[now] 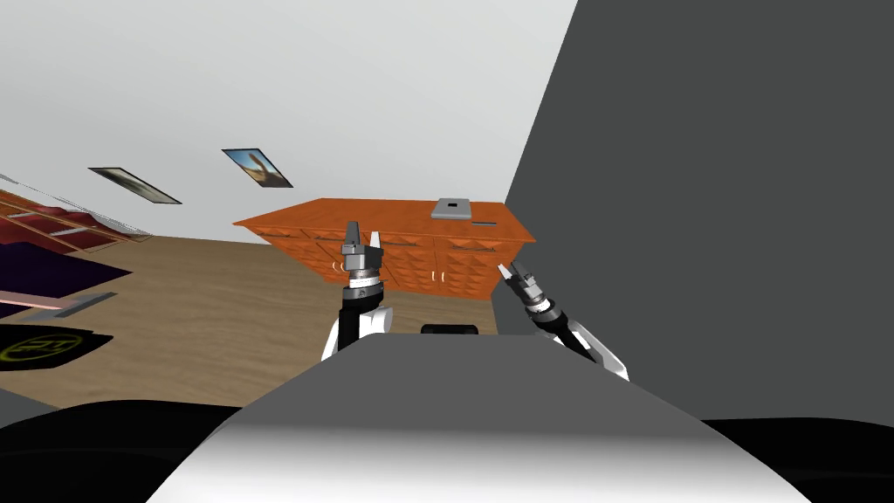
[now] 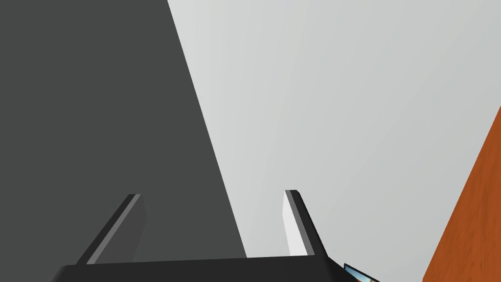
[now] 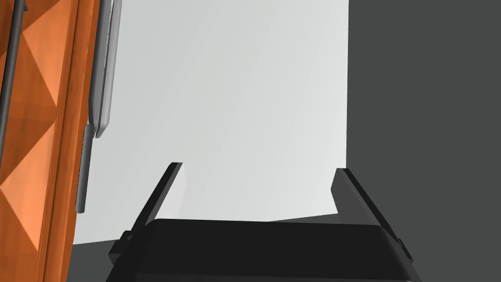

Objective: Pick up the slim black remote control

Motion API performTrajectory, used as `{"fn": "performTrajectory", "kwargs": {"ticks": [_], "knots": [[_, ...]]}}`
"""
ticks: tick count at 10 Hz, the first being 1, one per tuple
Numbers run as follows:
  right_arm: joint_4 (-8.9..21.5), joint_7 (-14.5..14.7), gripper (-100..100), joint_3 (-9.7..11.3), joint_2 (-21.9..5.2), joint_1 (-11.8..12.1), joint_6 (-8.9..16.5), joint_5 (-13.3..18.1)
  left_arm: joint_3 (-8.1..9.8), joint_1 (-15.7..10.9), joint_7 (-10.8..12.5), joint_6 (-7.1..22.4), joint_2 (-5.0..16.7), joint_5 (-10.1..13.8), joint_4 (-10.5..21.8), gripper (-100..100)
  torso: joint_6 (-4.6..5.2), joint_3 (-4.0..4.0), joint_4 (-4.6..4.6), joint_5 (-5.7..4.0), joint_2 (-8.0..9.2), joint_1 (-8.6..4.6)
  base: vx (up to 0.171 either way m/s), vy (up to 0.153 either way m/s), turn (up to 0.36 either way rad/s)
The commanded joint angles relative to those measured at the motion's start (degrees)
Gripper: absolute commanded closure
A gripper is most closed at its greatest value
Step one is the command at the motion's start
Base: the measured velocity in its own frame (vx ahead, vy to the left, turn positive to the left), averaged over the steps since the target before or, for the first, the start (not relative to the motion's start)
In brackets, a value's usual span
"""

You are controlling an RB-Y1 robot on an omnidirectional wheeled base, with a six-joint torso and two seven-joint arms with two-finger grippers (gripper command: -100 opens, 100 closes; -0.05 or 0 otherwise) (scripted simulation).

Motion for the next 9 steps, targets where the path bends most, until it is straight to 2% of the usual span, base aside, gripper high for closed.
{"fn": "performTrajectory", "kwargs": {"ticks": [1,2,4,5,6,7,8,9], "knots": [[1.21,-0.33,-100,0.49,-2.85,-0.2,-0.98,0.57,0.0,0.0,0.0,0.0,0.0,0.0,0.0,0,0.0,0.0,0.0,0.0,0.0,0.0,-0.055,0.016,0.062],[3.8,-0.94,-100,1.26,-4.53,-0.56,-2.74,1.69,0.0,0.0,0.0,0.0,0.0,0.0,0.0,0,0.02,0.01,0.01,0.0,0.01,-0.01,-0.075,0.024,0.127],[3.8,-0.94,-100,1.26,-7.11,-0.56,-2.74,1.69,0.0,0.0,0.0,0.0,0.0,0.0,0.0,0,0.03,0.05,0.02,0.0,0.08,-0.02,-0.051,0.007,0.018],[6.53,-1.46,-100,1.96,-9.16,-0.95,-4.48,2.82,0.01,0.01,0.0,0.0,0.0,0.0,0.0,0,0.03,0.0,0.01,-0.01,-0.02,-0.06,-0.043,0.017,0.143],[6.53,-1.46,-100,1.96,-11.0,-0.95,-4.48,2.82,0.0,0.0,0.0,0.0,0.0,0.0,0.0,0,0.0,-0.01,0.0,0.0,-0.02,-0.02,-0.049,0.016,0.079],[6.53,-1.46,-100,1.96,-11.55,-0.95,-4.48,2.82,0.0,0.01,0.0,0.0,0.0,0.0,0.0,0,0.03,0.0,0.0,0.0,-0.01,-0.02,-0.026,0.006,-0.015],[9.32,-1.88,-100,2.6,-13.81,-1.37,-6.19,3.98,0.01,0.01,0.0,0.0,0.0,0.0,0.0,0,0.03,-0.03,0.0,-0.01,-0.07,-0.04,-0.04,0.02,0.182],[9.36,-1.88,-100,2.6,-15.57,-1.37,-6.19,3.98,0.0,0.0,0.0,0.0,0.0,0.0,0.0,0,-0.01,-0.03,-0.01,0.0,-0.06,-0.01,-0.04,0.013,0.077]]}}
